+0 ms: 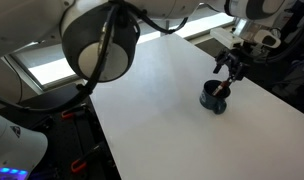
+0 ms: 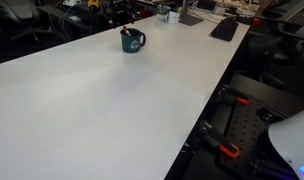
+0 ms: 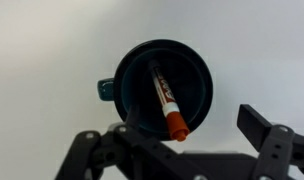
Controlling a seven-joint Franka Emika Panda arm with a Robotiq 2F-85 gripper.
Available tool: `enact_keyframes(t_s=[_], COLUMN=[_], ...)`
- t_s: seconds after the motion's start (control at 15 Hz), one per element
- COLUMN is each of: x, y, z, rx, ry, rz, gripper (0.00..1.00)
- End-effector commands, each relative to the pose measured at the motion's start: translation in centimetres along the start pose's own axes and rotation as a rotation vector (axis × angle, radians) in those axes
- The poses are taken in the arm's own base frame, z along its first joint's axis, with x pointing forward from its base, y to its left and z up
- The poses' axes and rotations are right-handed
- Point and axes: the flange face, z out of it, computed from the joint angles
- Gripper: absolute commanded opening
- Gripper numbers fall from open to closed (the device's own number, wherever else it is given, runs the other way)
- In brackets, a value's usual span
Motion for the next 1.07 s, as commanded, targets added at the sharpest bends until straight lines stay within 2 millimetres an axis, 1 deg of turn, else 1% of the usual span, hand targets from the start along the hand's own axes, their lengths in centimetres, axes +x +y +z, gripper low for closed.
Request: enact_keyframes(t_s=[0.0, 0.27, 0.4, 0.67, 1.0], x=[-0.2, -0.2, -0.1, 0.3, 0.7], y=[-1.0, -1.5, -1.4, -0.5, 0.7], z=[-0.1, 1.3, 2.0, 3.0, 3.5], rx=[0.001, -0.009, -0.011, -0.009, -0.01], ry=[0.01, -0.002, -0.008, -0.017, -0.03], rz=[-0.026, -0.019, -0.01, 0.002, 0.008], gripper=[1.0, 1.0, 1.0, 1.0, 1.0])
